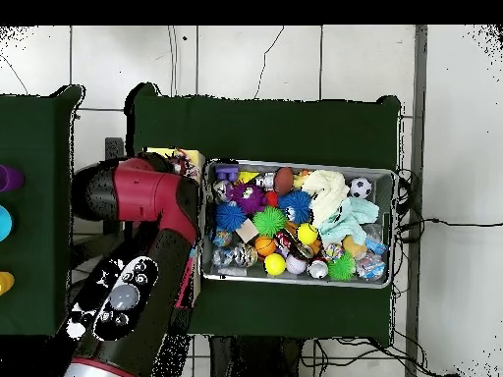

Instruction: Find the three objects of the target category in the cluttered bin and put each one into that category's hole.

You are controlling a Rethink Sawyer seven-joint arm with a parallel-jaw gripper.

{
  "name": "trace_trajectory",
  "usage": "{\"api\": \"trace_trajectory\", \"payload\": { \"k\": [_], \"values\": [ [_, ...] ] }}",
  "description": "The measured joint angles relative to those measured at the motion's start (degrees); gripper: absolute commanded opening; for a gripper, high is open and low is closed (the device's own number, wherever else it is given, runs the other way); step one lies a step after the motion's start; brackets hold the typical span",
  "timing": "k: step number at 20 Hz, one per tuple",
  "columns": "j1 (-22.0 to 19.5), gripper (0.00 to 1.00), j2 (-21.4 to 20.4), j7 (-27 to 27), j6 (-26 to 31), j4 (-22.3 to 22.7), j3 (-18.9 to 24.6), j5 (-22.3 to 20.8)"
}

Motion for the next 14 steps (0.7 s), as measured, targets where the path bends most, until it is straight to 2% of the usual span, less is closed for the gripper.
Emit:
{"api": "trace_trajectory", "payload": {
  "k": [14],
  "values": [
    [0.1, 0.0, -0.3, 0.0, 0.0, 1.3, 0.0, 0.0]
  ]
}}
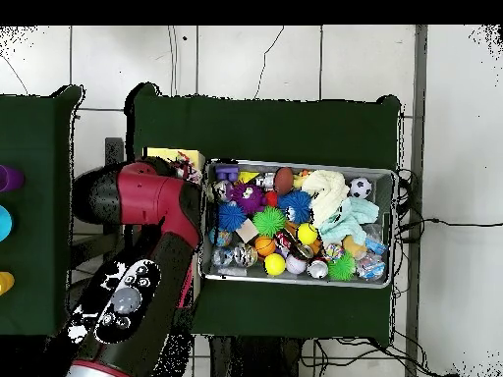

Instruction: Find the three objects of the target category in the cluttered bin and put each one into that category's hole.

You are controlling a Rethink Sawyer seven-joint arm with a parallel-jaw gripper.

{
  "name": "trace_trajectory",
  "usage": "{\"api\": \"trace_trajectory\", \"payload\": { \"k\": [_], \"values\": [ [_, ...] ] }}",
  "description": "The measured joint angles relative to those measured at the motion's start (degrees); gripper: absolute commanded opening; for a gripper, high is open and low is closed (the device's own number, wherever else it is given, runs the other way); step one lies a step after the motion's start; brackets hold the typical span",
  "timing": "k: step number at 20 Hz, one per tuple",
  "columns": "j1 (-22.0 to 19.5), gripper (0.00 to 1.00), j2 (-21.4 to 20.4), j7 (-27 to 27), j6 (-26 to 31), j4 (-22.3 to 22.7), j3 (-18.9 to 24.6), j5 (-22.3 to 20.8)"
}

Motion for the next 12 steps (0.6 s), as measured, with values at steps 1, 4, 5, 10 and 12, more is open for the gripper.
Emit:
{"api": "trace_trajectory", "payload": {
  "k": [1, 4, 5, 10, 12],
  "values": [
    [0.0, 0.0, 0.0, 0.0, 0.0, 0.0, 0.0, 0.0],
    [0.4, 0.0, 0.0, 0.0, 0.0, 0.0, 0.0, 0.0],
    [0.5, 0.0, 0.1, 0.0, 0.0, 0.0, 0.0, 0.0],
    [1.4, 0.0, 0.3, 0.0, 0.0, 0.0, 0.0, 0.0],
    [1.9, 0.0, 0.4, 0.0, 0.0, 0.0, 0.0, 0.0]
  ]
}}
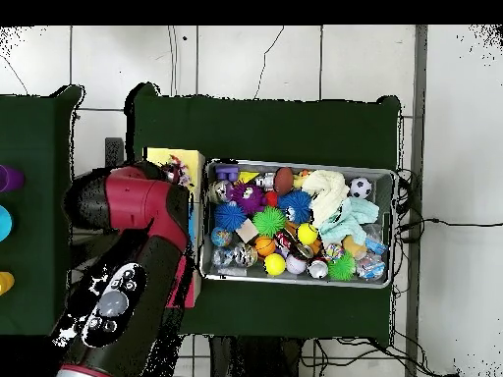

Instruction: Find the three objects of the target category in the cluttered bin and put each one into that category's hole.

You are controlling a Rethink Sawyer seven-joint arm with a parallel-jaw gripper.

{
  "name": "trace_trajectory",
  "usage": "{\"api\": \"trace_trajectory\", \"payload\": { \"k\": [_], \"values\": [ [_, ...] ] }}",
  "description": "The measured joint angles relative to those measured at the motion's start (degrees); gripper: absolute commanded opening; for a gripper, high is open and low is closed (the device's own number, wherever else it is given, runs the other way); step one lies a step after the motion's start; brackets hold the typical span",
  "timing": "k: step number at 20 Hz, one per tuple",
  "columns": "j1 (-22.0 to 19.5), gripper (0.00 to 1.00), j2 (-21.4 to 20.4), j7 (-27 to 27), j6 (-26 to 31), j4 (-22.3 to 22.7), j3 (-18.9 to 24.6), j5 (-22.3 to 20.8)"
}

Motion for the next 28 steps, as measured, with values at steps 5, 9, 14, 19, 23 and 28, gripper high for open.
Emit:
{"api": "trace_trajectory", "payload": {
  "k": [5, 9, 14, 19, 23, 28],
  "values": [
    [0.7, 0.0, 0.4, 0.0, 0.0, 0.0, 0.0, 0.0],
    [0.9, 0.0, 0.8, 0.0, 0.0, 0.0, 0.0, 0.0],
    [0.8, 0.0, 1.0, 0.0, -0.2, 0.0, 0.3, 0.0],
    [0.6, 0.0, 1.2, 0.0, -1.0, 0.0, 0.7, 0.0],
    [0.5, 0.0, 1.9, 0.0, -2.3, 0.0, 1.1, 0.0],
    [-0.1, 0.0, 3.4, 0.0, -4.7, 0.0, 1.9, 0.0]
  ]
}}
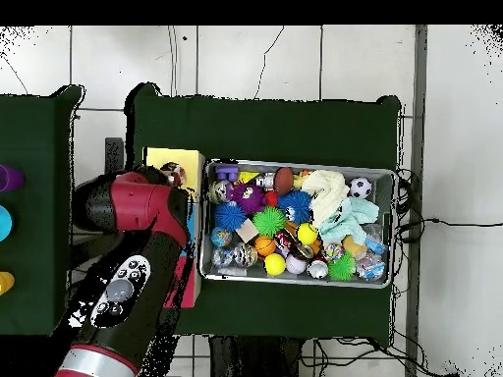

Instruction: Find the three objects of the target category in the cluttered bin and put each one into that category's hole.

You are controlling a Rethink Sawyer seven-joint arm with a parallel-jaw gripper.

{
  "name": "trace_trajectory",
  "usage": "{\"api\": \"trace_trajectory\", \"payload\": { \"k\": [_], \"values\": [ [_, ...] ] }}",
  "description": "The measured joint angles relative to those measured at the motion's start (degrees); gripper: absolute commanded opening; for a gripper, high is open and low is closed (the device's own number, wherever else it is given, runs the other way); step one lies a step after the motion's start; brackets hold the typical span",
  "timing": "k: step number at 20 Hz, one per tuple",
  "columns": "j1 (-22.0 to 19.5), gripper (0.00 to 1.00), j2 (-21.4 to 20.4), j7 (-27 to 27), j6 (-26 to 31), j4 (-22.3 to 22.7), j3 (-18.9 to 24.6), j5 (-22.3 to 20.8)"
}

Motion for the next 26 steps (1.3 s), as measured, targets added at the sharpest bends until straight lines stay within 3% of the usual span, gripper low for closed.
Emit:
{"api": "trace_trajectory", "payload": {
  "k": [12, 13, 26],
  "values": [
    [-1.9, 0.0, 1.0, 0.0, -3.5, 0.4, 1.8, 0.0],
    [-1.9, 1.0, 1.0, 0.0, -3.5, 0.4, 1.9, 0.0],
    [-1.9, 1.0, 1.0, 0.0, -3.4, 0.8, 2.1, 0.0]
  ]
}}
